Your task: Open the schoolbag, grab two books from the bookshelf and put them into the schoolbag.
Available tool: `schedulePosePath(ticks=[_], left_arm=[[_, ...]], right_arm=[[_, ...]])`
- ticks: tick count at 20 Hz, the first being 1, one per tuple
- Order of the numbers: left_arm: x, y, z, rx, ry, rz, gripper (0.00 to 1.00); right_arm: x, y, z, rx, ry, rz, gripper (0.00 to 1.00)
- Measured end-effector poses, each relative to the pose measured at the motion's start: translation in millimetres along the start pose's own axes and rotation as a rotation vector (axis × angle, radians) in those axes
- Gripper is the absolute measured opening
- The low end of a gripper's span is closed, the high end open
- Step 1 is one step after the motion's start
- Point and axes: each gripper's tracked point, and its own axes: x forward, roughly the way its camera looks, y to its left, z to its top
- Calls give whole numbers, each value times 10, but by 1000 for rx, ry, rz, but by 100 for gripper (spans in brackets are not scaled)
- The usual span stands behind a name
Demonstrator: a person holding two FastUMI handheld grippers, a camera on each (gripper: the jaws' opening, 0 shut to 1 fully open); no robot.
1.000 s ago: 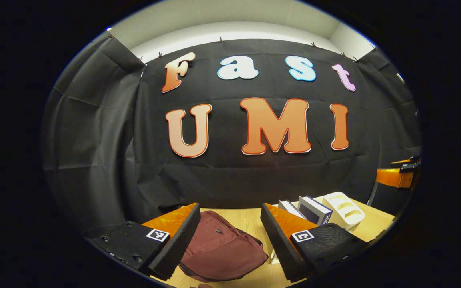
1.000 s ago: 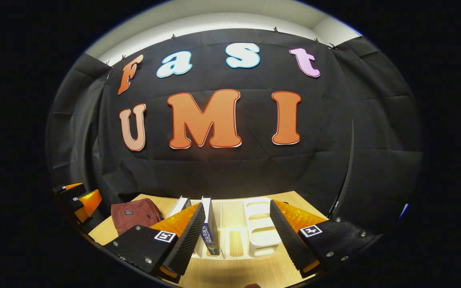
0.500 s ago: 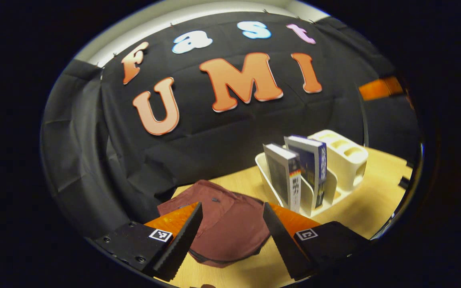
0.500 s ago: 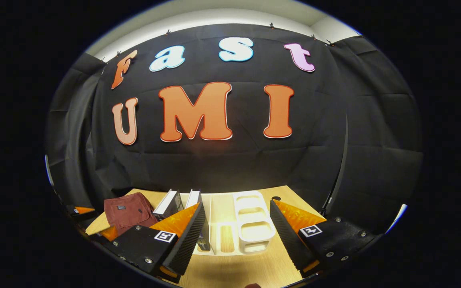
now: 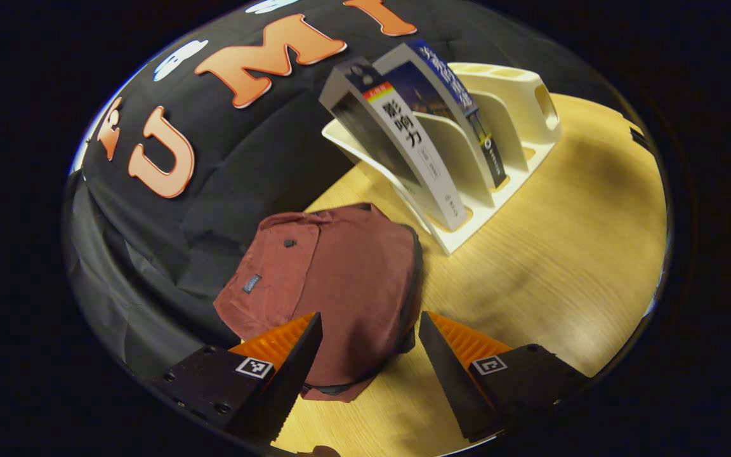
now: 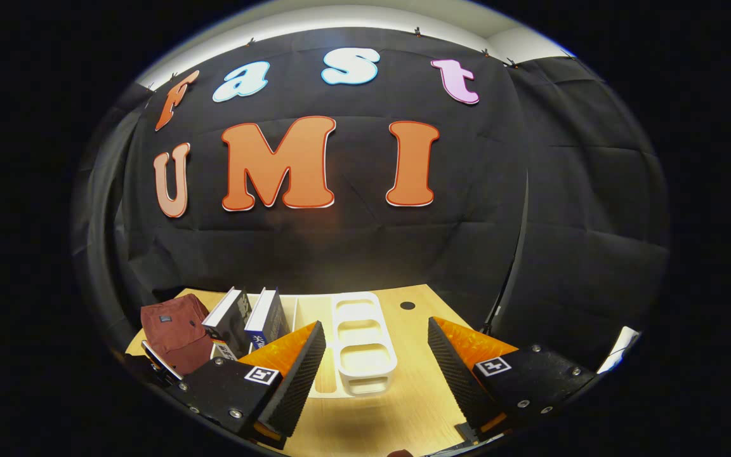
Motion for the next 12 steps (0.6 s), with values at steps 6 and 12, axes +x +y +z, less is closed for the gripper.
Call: schedulePosePath(ticks=[6, 12], left_arm=[[280, 124, -12, 47, 42, 52, 96], [315, 58, -3, 46, 66, 4, 92]], right_arm=[[48, -122, -22, -21, 12, -5, 96], [88, -118, -43, -7, 24, 22, 96]])
